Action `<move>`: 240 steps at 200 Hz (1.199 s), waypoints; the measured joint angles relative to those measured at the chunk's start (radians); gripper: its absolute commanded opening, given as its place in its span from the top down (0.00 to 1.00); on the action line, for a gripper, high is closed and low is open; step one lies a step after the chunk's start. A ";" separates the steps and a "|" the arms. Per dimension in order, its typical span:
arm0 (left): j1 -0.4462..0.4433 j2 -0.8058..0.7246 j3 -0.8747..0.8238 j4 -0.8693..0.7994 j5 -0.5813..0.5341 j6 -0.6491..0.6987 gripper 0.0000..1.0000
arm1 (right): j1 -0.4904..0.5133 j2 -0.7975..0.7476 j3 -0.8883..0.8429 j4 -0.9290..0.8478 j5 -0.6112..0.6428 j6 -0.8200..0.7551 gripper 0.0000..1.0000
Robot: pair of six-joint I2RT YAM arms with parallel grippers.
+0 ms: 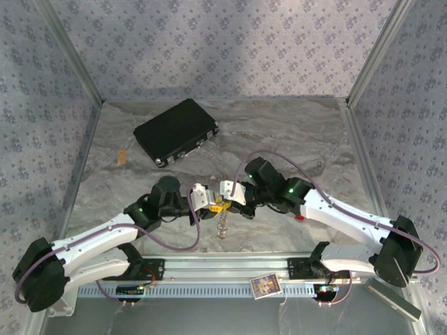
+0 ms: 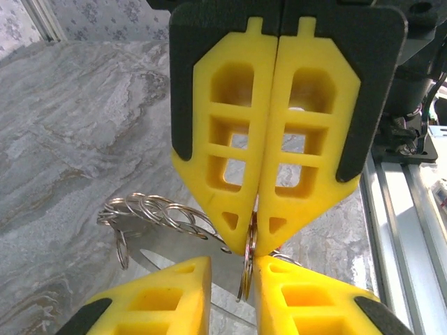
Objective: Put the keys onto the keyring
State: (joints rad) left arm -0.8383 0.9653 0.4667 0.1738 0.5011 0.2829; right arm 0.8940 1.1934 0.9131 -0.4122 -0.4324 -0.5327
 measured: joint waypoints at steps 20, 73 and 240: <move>-0.003 0.000 0.000 -0.011 0.004 0.010 0.93 | 0.012 0.008 0.013 -0.020 0.021 -0.018 1.00; -0.008 -0.010 -0.002 -0.014 0.011 0.019 1.00 | -0.013 -0.038 -0.031 0.034 -0.009 -0.005 0.71; -0.005 -0.014 -0.158 0.295 0.048 -0.094 0.83 | -0.067 -0.058 -0.190 0.299 -0.193 0.166 1.00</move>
State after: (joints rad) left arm -0.8436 0.9516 0.3092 0.4690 0.5495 0.1890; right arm 0.8268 1.1351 0.7227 -0.1131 -0.6250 -0.3668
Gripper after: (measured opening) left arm 0.067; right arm 0.056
